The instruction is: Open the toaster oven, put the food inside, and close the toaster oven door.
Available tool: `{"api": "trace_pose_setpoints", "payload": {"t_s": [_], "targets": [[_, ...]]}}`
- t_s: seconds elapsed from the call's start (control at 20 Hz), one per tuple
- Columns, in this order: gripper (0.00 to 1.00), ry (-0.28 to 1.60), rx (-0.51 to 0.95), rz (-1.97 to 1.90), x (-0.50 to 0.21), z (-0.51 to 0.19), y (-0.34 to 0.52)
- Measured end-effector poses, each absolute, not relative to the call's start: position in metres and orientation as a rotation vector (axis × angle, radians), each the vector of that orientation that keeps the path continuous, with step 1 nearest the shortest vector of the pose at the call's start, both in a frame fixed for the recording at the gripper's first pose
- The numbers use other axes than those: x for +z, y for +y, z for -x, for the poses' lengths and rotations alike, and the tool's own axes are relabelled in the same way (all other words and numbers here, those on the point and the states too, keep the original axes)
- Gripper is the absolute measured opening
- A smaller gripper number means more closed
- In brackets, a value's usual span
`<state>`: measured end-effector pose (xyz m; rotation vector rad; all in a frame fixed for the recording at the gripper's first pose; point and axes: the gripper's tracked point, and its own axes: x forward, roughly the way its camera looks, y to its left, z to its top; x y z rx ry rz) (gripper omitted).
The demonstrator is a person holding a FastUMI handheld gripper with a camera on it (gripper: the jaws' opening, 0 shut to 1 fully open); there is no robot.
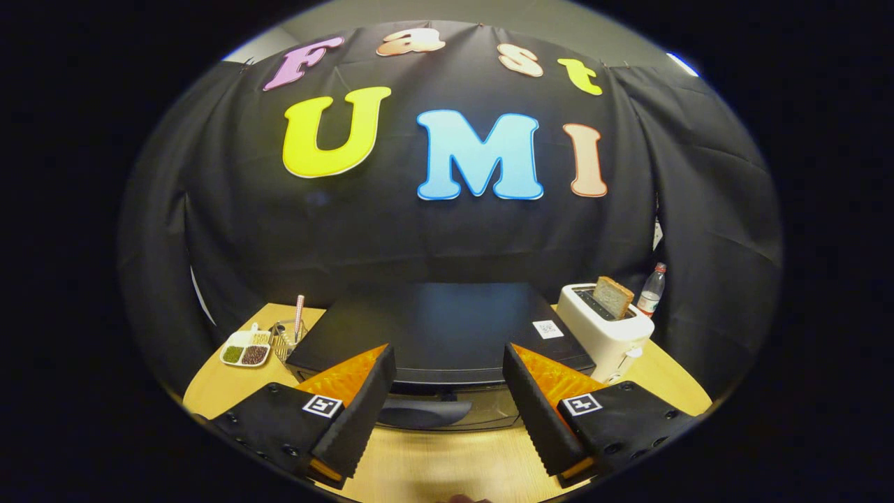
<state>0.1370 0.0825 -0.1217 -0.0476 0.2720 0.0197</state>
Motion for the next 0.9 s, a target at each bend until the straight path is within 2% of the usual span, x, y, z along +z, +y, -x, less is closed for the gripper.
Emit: {"api": "trace_pose_setpoints", "payload": {"t_s": [0.35, 0.9], "targets": [[0.99, 0.367, 0.032, 0.049, -0.166, -0.149, 0.095], [0.99, 0.437, 0.08, 0.037, -0.171, -0.143, 0.101]]}}
